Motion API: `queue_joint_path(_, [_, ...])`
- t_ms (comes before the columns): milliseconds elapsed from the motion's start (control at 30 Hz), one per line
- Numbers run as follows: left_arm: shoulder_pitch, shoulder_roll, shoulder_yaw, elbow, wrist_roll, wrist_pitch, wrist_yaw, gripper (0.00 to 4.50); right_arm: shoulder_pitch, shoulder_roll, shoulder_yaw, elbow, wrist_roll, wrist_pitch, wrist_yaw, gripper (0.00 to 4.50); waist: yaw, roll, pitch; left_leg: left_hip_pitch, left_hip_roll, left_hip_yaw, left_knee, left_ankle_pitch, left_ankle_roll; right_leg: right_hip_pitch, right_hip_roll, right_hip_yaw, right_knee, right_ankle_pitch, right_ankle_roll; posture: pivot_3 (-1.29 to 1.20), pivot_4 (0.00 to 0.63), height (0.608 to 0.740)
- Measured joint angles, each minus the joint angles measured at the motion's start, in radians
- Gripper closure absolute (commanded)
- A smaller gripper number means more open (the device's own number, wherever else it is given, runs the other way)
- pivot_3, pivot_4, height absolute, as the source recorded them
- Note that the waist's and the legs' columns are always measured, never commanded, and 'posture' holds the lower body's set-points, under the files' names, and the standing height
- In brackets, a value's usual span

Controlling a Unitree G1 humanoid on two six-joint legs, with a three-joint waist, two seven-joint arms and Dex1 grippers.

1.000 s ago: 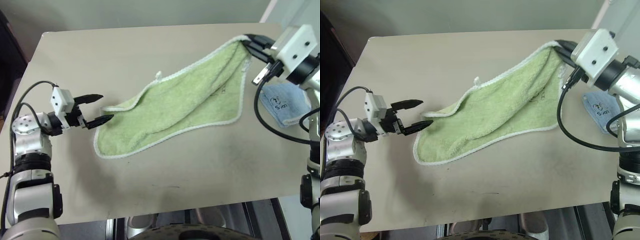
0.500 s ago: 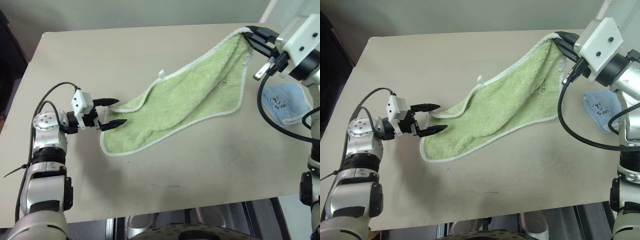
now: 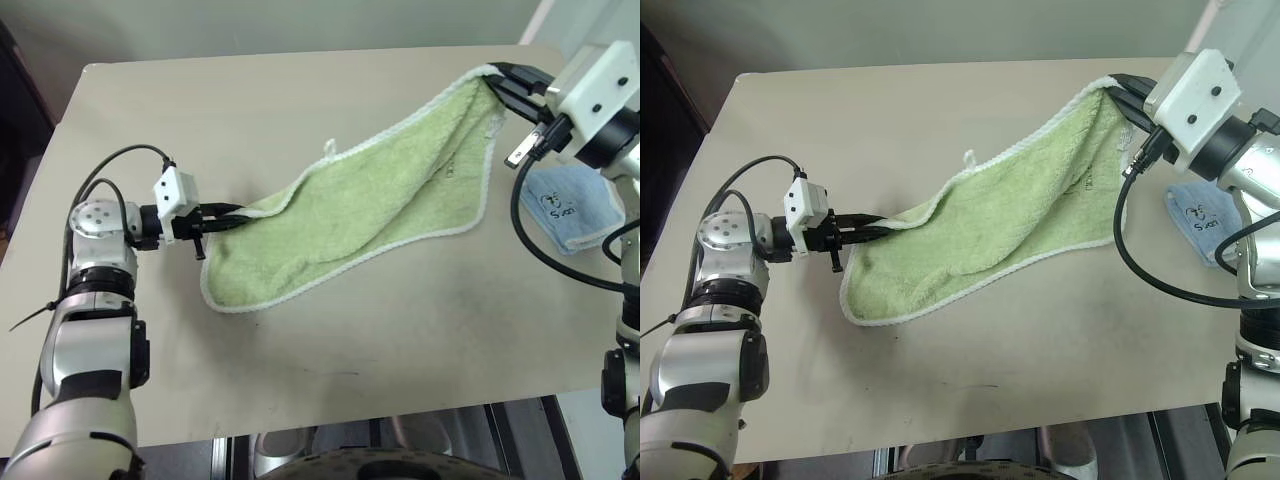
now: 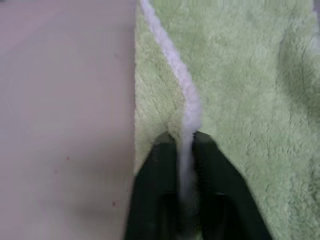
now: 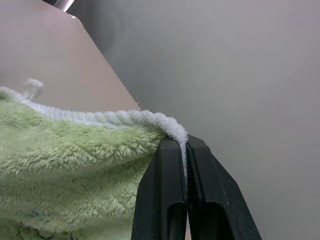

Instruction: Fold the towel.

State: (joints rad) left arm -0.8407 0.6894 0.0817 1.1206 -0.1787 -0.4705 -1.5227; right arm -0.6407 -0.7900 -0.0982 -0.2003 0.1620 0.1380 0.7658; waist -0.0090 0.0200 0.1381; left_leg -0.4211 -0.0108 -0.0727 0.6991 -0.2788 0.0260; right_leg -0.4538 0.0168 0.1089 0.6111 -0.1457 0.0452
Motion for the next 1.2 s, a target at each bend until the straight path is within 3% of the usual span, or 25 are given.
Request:
queue_joint_path(167, [-0.036, -0.006, 0.078, -0.002, -0.093, 0.173, -0.019, 4.46, 0.015, -0.006, -0.001, 0.0, -0.008, -0.001, -0.001, 4.5, 0.0, 0.0, 0.0, 0.0, 0.0, 0.0, 0.0, 0.0, 0.0, 0.0, 0.0, 0.0, 0.0, 0.0, 0.0, 0.0, 0.15, 0.74])
queue_joint_path(367, [-0.034, 0.0, 0.084, -0.002, -0.097, 0.217, -0.005, 4.46, 0.017, -0.01, -0.006, 0.025, -0.01, -0.019, -0.004, 4.5, -0.001, 0.0, 0.0, 0.0, 0.0, 0.0, 0.0, 0.001, 0.0, 0.0, 0.0, 0.0, 0.0, 0.0, 0.0, 0.0, 0.15, 0.74])
queue_joint_path(433, [-0.049, -0.004, 0.112, 0.017, -0.096, 0.188, 0.107, 4.46, 0.009, -0.013, -0.02, 0.099, -0.026, -0.051, -0.028, 4.5, 0.001, 0.0, 0.0, 0.0, 0.0, 0.0, 0.001, 0.001, 0.001, 0.0, 0.0, 0.0, 0.0, 0.001, 0.001, 0.0, 0.15, 0.74])
queue_joint_path(533, [-0.124, -0.014, 0.177, 0.068, -0.086, 0.087, 0.426, 4.46, -0.018, -0.015, -0.065, 0.249, -0.057, -0.108, -0.093, 4.5, 0.005, 0.0, 0.0, 0.0, -0.001, 0.001, 0.001, 0.004, 0.003, 0.001, -0.002, 0.0, 0.0, 0.002, 0.003, 0.0, 0.15, 0.74])
queue_joint_path(633, [-0.201, -0.038, 0.176, 0.082, -0.05, 0.048, 0.581, 4.46, -0.056, -0.007, -0.062, 0.329, -0.072, -0.164, -0.119, 4.5, 0.002, 0.001, 0.0, 0.0, -0.001, 0.002, 0.0, 0.005, 0.004, 0.001, -0.002, 0.0, 0.0, 0.003, 0.003, 0.0, 0.15, 0.74])
queue_joint_path(767, [-0.229, -0.07, 0.136, 0.132, 0.027, 0.013, 0.718, 4.46, -0.1, -0.007, -0.037, 0.425, -0.097, -0.233, -0.127, 4.5, -0.004, 0.001, 0.0, 0.0, -0.001, 0.002, 0.0, 0.005, 0.003, 0.0, -0.002, 0.0, 0.0, 0.003, 0.003, 0.0, 0.15, 0.74])
queue_joint_path(867, [-0.306, -0.095, 0.099, 0.182, 0.097, 0.019, 0.844, 4.46, -0.209, 0.007, 0.011, 0.622, -0.153, -0.323, -0.151, 4.5, -0.007, 0.0, 0.0, -0.003, -0.001, 0.002, 0.0, 0.007, 0.003, -0.002, -0.002, 0.0, -0.001, 0.005, 0.003, 0.0, 0.15, 0.74])
queue_joint_path(1200, [-0.438, -0.113, 0.082, 0.221, 0.196, 0.043, 1.028, 4.46, -0.48, 0.051, 0.093, 1.059, -0.284, -0.564, -0.267, 4.5, -0.009, 0.001, 0.0, -0.011, -0.001, 0.002, -0.006, 0.011, -0.003, -0.013, -0.002, 0.0, -0.001, 0.005, 0.001, 0.0, 0.15, 0.74])
